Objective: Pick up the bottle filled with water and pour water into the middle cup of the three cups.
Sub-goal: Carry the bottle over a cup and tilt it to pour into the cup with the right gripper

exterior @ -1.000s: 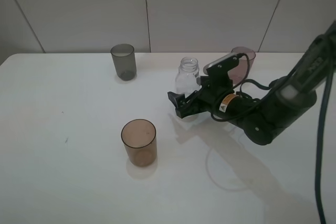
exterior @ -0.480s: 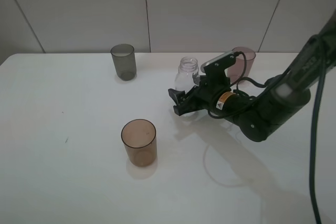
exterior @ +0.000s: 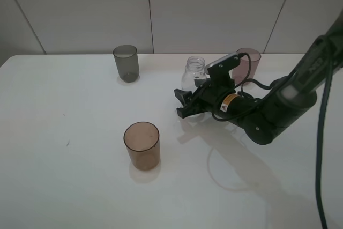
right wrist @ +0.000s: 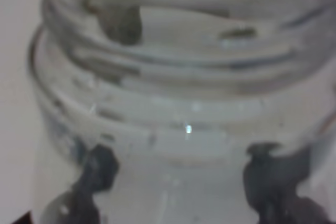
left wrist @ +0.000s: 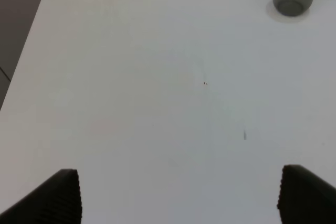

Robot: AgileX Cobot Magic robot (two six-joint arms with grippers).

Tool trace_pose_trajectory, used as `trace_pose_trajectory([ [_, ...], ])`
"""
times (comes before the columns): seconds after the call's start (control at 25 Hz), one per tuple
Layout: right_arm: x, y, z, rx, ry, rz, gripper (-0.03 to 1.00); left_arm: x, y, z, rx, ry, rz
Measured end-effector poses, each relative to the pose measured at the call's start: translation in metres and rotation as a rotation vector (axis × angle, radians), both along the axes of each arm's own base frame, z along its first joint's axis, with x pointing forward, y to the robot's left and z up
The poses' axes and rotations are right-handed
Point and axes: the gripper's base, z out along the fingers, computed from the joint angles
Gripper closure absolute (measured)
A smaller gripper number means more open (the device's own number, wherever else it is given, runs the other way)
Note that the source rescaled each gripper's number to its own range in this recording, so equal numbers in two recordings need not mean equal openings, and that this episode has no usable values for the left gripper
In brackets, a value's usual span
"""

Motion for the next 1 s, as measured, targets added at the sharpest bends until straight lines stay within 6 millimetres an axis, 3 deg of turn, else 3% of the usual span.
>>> trace_pose_trajectory([
  [0.32, -0.005, -0.004, 0.022, -0.138, 0.005, 0.046, 0.97, 0.000, 0.000, 0.000, 0.000, 0.000, 0.000],
  [0.72, -0.039, -0.030, 0.088, -0.454, -0.103, 0.122, 0.97, 0.000, 0.000, 0.000, 0.000, 0.000, 0.000],
  [1.0, -0.057, -0.024, 0.098, -0.587, -0.098, 0.192, 0.97, 0.000, 0.000, 0.000, 0.000, 0.000, 0.000],
])
